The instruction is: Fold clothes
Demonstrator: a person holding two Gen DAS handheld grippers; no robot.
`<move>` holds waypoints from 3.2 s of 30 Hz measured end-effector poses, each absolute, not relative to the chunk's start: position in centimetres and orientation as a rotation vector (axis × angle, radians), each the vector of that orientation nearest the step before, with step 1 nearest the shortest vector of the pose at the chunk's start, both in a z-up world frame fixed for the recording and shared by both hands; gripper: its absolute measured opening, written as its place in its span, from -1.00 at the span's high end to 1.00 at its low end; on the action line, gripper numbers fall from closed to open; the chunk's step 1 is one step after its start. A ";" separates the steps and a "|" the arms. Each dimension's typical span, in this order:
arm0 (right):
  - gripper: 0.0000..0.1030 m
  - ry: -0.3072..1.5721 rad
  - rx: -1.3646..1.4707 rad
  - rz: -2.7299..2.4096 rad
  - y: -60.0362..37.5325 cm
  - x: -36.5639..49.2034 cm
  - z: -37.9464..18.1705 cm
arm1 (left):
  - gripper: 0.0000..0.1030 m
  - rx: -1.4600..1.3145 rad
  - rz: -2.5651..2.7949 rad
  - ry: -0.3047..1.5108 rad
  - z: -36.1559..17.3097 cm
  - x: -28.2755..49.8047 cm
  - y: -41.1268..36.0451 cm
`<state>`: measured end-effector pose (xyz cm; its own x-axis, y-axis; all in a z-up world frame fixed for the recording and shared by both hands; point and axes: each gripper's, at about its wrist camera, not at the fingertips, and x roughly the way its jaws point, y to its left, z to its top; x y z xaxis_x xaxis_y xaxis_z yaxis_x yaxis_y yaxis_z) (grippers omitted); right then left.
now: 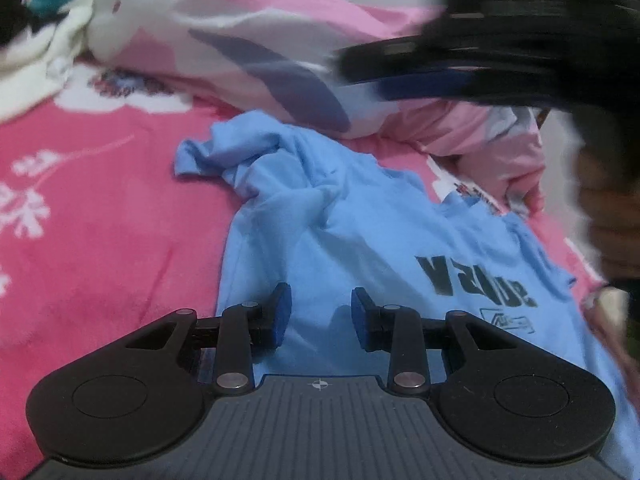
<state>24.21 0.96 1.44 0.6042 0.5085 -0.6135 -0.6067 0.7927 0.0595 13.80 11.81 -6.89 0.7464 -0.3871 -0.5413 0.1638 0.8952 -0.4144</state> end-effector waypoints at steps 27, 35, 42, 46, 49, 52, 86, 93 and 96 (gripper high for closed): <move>0.89 0.549 0.043 0.648 -1.3 31.5 4.2 | 0.37 -0.409 -0.330 0.655 -7.1 13.4 12.2; 0.89 0.392 0.467 0.406 -16.9 24.4 3.3 | 0.37 -0.404 -0.327 0.654 -7.1 13.5 12.1; 0.80 0.630 0.360 0.341 -16.8 24.4 -0.7 | 0.36 -0.384 -0.320 0.654 -7.1 13.5 11.8; 0.21 0.694 0.037 0.563 -7.1 26.2 -0.1 | 0.36 -0.386 -0.321 0.654 -7.2 13.4 11.9; -0.10 0.713 -0.277 0.683 1.0 26.9 -1.2 | 0.36 -0.396 -0.324 0.654 -7.3 13.4 12.0; -0.21 0.729 -0.490 0.722 6.3 27.7 -3.4 | 0.36 -0.407 -0.328 0.655 -7.3 13.4 12.1; -0.30 0.774 0.388 0.284 -14.7 25.5 -4.3 | 0.22 -0.395 -0.344 0.641 -7.0 13.3 11.9; -0.17 0.891 0.118 0.366 -7.6 32.6 -6.7 | 0.23 -0.410 -0.346 0.646 -7.1 13.4 12.1; 0.95 0.941 0.158 0.380 -7.2 34.2 -7.2 | 0.23 -0.417 -0.342 0.651 -7.1 13.5 12.2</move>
<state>34.23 -7.23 -7.21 0.5286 0.3847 -0.7567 -0.2486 0.9225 0.2953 13.49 12.18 -7.10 0.7456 -0.4306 -0.5086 0.1749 0.8629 -0.4741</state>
